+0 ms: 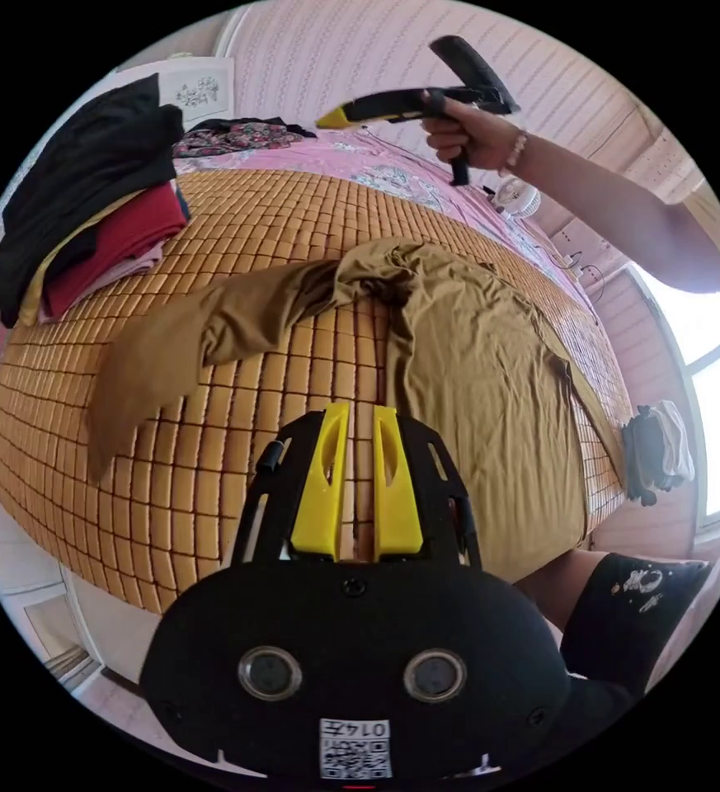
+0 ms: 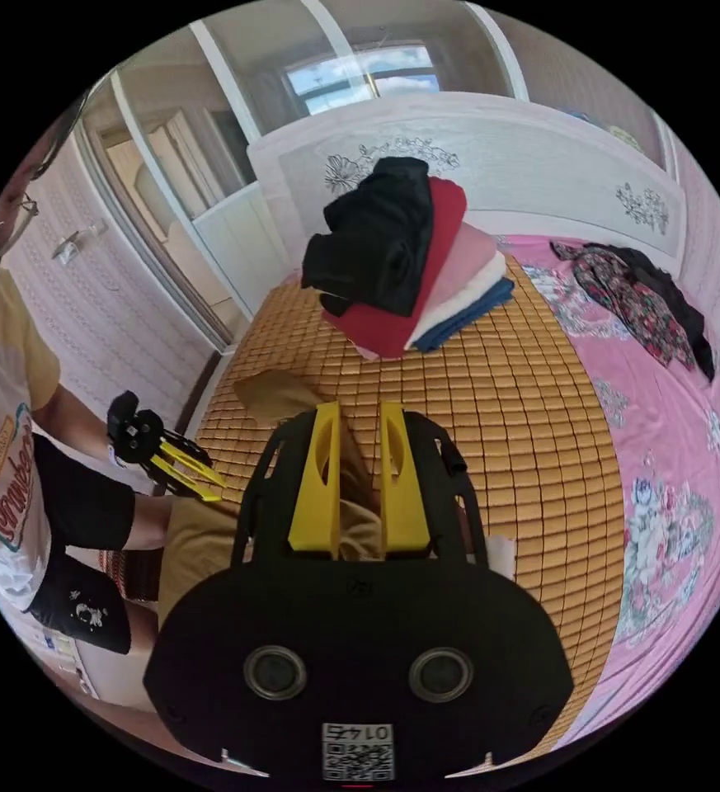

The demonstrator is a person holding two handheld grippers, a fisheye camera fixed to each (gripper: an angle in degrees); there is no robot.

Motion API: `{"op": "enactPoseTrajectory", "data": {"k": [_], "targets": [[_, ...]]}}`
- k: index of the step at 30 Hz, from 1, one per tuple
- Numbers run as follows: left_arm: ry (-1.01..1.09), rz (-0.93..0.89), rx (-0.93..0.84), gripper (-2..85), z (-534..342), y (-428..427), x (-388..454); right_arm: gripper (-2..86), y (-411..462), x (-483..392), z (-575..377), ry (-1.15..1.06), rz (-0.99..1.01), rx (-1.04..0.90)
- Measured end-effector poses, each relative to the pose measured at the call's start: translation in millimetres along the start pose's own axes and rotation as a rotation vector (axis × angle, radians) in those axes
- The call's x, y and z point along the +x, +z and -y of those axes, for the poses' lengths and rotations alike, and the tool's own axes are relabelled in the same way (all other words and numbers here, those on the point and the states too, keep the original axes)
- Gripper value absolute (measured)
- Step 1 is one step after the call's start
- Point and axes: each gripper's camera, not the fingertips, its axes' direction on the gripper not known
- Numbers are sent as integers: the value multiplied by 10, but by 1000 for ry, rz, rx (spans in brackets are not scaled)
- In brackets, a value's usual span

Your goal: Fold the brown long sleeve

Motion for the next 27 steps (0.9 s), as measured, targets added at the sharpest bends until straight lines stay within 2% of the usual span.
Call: {"op": "enactPoseTrajectory", "data": {"k": [3,7,10,12,14,19,21,23,25,27], "targets": [[-15,122,6,58,-243,-179,-263,78,230,-18,-296,81,-133,-133],[-42,287,5,68,-374,-293,-689,70,682,-130,-445,81,-205,-298],[31,425,-24,78,-368,-141,-937,6,995,-200,-418,81,-291,-366],[110,479,-134,75,-284,127,-1071,-5,1048,-226,-362,92,-330,-379],[183,413,-144,49,-260,187,-1120,-7,931,-233,-304,109,-339,-332],[116,300,-239,-2,-263,208,-1381,-7,497,-72,-178,224,-357,-182],[103,252,-215,-8,-367,50,-1505,0,405,6,-120,247,-364,-154],[57,185,-176,-9,-456,-105,-1655,24,404,-52,-51,184,-272,-127],[11,150,-140,-10,-543,-209,-1810,66,533,-165,23,115,-201,-170],[-28,142,-112,-10,-621,-250,-1998,72,894,-335,87,12,-208,-342]]}}
